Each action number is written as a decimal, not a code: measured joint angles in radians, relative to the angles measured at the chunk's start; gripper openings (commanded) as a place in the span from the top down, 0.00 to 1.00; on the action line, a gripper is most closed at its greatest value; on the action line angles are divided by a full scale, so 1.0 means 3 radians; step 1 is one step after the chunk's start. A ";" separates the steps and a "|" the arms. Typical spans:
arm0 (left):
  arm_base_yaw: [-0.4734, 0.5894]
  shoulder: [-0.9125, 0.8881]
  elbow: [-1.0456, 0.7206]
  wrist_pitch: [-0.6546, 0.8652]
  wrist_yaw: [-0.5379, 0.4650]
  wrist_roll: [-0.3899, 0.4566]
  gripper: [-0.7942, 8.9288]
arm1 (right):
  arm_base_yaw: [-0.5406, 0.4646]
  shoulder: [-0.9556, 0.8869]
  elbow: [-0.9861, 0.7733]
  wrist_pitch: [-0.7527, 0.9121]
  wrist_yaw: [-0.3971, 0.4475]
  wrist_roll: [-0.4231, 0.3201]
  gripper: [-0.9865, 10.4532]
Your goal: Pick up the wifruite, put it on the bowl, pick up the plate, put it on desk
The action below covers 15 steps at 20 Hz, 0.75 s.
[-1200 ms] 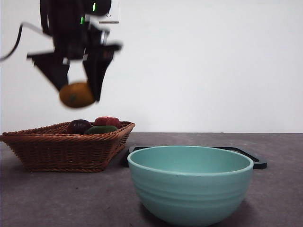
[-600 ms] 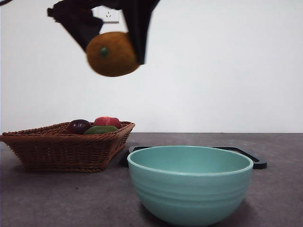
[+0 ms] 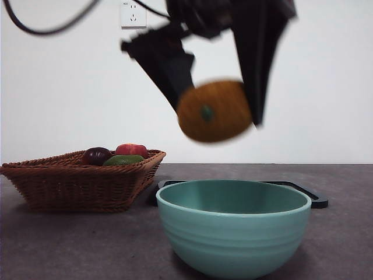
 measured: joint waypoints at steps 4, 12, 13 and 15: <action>-0.0006 0.0331 0.0000 0.0041 0.0000 0.0001 0.63 | 0.0000 0.0000 0.0000 -0.0003 0.0000 0.0000 0.40; -0.0006 0.0736 0.0000 0.0175 0.0000 0.0010 0.63 | 0.0000 0.0000 0.0000 -0.0004 0.0000 -0.0034 0.40; -0.0006 0.0758 0.0000 0.0178 0.0000 0.0014 0.63 | 0.0000 0.0000 0.0000 -0.0004 0.0000 -0.0036 0.40; -0.0006 0.0763 0.0000 0.0221 0.0000 0.0017 0.63 | 0.0000 0.0000 0.0000 -0.0004 0.0000 -0.0036 0.40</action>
